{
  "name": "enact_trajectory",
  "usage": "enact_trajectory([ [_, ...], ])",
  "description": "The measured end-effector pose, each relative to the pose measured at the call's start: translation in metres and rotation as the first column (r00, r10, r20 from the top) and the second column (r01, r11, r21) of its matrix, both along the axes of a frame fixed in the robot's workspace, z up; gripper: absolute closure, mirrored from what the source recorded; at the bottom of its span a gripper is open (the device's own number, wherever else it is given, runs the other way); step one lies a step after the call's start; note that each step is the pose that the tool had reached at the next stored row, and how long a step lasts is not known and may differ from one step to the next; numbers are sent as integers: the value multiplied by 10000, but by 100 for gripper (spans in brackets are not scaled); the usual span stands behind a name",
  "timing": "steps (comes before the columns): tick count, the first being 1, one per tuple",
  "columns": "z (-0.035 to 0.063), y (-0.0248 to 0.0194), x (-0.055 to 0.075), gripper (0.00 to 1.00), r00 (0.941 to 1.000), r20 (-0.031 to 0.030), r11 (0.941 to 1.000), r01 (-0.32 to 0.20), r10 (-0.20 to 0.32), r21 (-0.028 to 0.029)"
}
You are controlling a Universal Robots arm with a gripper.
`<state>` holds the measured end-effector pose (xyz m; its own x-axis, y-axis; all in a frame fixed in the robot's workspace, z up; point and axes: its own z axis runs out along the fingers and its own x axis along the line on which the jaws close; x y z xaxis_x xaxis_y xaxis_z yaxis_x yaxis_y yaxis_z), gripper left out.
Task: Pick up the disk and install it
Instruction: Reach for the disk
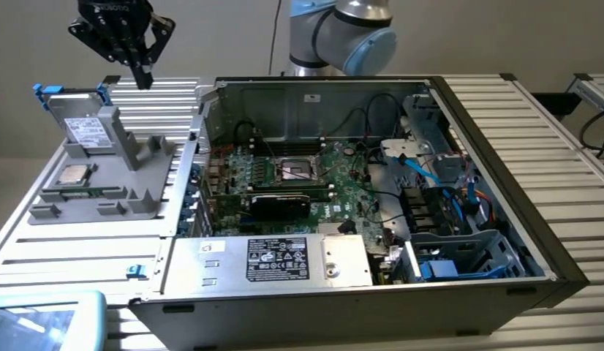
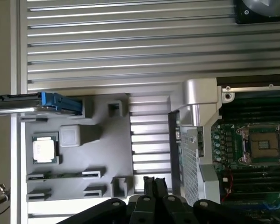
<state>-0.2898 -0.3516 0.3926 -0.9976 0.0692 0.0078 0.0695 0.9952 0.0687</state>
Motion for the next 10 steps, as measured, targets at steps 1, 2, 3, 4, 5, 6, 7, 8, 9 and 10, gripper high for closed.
enact_trajectory([
  [1,0,8,-48,89,10000,-5,10000,1,-1,0],
  [2,0,15,-93,89,10000,-8,10000,1,-1,0],
  [3,0,20,-138,89,10000,-9,10000,2,-2,0],
  [4,0,24,-184,89,10000,-12,10000,1,-1,0],
  [5,0,27,-229,89,10000,-18,10000,0,0,0],
  [6,0,30,-275,89,10000,-25,10000,1,-1,0],
  [7,0,33,-319,89,10000,-35,10000,1,-1,0],
  [8,0,36,-364,89,10000,-47,10000,2,-2,0],
  [9,0,41,-410,89,10000,-59,10000,2,-2,0],
  [10,0,52,-450,89,10000,-62,10000,0,0,0],
])
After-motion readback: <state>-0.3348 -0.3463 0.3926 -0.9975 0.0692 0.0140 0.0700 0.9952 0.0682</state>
